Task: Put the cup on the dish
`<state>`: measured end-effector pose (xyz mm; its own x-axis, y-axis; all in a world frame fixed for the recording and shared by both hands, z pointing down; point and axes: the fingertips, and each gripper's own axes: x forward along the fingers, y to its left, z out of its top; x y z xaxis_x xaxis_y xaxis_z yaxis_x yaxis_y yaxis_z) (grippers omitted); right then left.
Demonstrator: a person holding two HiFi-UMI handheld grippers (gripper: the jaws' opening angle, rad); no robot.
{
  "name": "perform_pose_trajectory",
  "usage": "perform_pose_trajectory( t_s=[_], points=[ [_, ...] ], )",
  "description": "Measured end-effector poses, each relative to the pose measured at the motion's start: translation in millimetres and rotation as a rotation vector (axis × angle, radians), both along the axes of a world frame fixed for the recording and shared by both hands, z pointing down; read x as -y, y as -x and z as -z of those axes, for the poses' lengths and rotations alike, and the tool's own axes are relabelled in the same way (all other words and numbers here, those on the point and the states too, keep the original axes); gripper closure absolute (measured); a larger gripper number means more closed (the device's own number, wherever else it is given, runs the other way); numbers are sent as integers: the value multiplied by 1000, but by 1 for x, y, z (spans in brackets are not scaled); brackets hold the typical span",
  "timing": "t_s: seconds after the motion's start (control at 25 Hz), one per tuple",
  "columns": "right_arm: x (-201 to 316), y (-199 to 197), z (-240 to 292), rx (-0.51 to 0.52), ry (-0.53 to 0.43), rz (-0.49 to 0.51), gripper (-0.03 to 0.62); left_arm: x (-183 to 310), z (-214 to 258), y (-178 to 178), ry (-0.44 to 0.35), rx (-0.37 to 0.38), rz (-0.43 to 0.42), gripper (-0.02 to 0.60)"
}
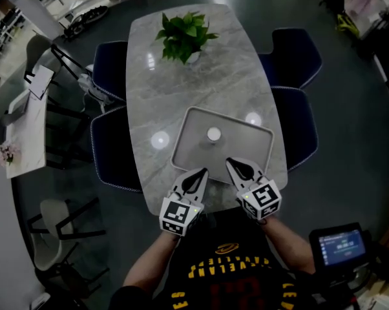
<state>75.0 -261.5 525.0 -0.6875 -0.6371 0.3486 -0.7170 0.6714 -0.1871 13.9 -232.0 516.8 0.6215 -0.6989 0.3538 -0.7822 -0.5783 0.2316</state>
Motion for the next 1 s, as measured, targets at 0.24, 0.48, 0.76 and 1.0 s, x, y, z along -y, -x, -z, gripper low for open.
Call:
perform_pose_trajectory(
  t_s=[0.24, 0.48, 0.76, 1.0],
  points=[
    [-25, 3, 22, 29, -22, -27, 588, -25, 18, -1, -18, -47, -8, 580],
    [-51, 2, 41, 61, -56, -55, 588, -47, 26, 4, -10, -62, -13, 580],
    [-70, 3, 55, 68, -96, -82, 588, -63, 38, 6, -39, -83, -36, 580],
    [-86, 12, 67, 61, -117, -100, 588, -77, 42, 12, -35, -77, -50, 580]
  ],
)
